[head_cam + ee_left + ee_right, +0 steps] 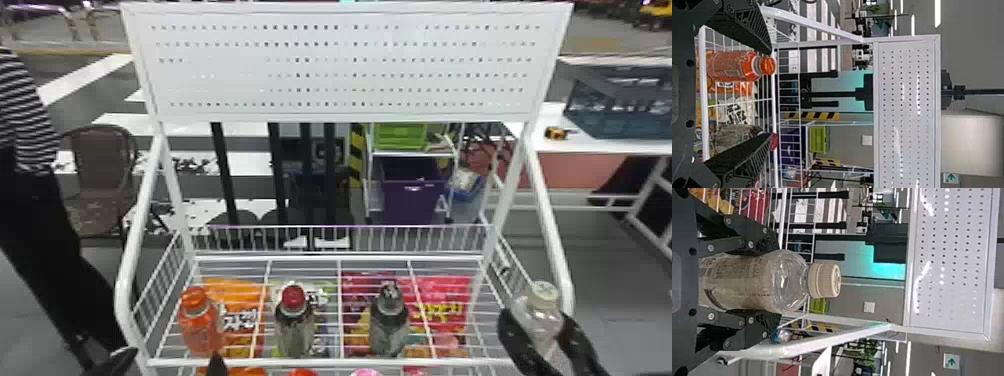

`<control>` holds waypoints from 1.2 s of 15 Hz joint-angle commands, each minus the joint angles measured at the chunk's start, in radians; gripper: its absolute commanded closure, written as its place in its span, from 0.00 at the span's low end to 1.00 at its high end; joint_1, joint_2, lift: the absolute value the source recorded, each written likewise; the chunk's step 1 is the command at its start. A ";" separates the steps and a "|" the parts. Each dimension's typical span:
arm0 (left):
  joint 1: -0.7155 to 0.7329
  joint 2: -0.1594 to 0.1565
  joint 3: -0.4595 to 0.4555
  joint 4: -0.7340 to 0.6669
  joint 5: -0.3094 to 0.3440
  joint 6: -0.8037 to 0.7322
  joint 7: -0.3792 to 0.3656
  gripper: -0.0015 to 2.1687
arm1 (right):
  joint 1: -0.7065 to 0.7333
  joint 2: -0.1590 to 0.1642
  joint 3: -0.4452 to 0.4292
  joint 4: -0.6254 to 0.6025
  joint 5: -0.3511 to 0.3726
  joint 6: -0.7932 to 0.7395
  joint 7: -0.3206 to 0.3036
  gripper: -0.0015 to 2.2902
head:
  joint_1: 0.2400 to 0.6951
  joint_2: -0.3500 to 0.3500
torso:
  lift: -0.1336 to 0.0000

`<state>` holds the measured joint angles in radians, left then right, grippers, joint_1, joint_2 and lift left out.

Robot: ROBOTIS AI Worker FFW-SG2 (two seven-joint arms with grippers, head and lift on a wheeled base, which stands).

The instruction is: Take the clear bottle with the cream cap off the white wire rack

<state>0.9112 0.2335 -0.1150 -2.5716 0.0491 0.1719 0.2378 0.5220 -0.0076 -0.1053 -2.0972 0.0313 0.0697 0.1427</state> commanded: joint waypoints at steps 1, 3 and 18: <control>0.000 0.003 0.002 -0.001 0.000 -0.010 0.000 0.07 | 0.124 0.000 -0.045 -0.136 -0.034 0.034 0.014 0.74 | 0.57 0.50 | 1.00; -0.002 0.003 0.008 -0.002 0.002 -0.010 0.000 0.07 | 0.223 0.001 -0.082 -0.227 -0.076 0.055 0.028 0.74 | 0.57 0.50 | 1.00; -0.017 0.004 0.014 -0.007 0.008 -0.010 0.000 0.07 | 0.398 0.008 -0.103 -0.385 -0.106 0.049 0.098 0.74 | 0.57 0.50 | 1.00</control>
<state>0.8972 0.2378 -0.1013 -2.5785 0.0567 0.1611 0.2378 0.9229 0.0000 -0.2017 -2.4846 -0.0638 0.1190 0.2408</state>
